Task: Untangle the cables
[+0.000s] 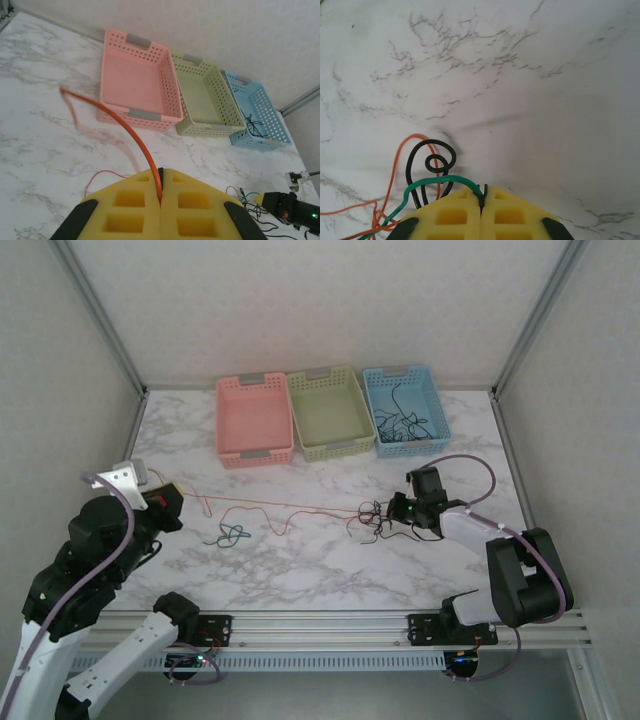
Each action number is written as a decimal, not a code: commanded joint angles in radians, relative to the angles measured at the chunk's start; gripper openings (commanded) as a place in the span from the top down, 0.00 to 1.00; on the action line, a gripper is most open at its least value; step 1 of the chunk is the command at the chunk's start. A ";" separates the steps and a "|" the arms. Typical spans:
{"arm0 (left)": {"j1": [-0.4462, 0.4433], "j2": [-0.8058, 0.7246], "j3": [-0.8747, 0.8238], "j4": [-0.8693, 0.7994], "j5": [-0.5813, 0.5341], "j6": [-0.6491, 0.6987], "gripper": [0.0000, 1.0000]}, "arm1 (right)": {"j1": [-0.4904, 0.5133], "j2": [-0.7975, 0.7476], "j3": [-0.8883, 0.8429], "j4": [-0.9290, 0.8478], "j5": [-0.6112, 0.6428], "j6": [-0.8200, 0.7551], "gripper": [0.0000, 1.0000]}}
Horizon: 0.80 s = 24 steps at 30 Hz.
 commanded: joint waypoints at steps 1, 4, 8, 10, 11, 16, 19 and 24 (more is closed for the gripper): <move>0.011 0.015 0.119 -0.029 -0.074 0.067 1.00 | -0.021 -0.035 -0.022 -0.001 0.044 0.023 1.00; 0.011 0.058 0.249 -0.057 -0.108 0.120 1.00 | -0.029 -0.040 -0.027 0.002 0.041 0.028 1.00; 0.011 0.129 0.446 -0.086 -0.126 0.187 1.00 | -0.032 -0.040 -0.028 0.004 0.041 0.030 1.00; 0.011 0.169 0.545 -0.097 -0.130 0.221 1.00 | -0.033 -0.036 -0.026 0.004 0.040 0.029 1.00; 0.011 0.192 0.597 -0.109 -0.131 0.232 1.00 | -0.034 -0.035 -0.025 0.002 0.041 0.029 1.00; 0.010 0.270 0.806 -0.140 -0.114 0.283 1.00 | -0.042 -0.035 -0.028 0.003 0.038 0.032 1.00; 0.007 0.307 0.896 -0.157 -0.114 0.304 1.00 | -0.044 -0.033 -0.027 0.004 0.035 0.034 1.00; 0.002 0.350 0.902 -0.151 -0.015 0.284 1.00 | -0.044 -0.029 -0.027 0.007 0.032 0.033 1.00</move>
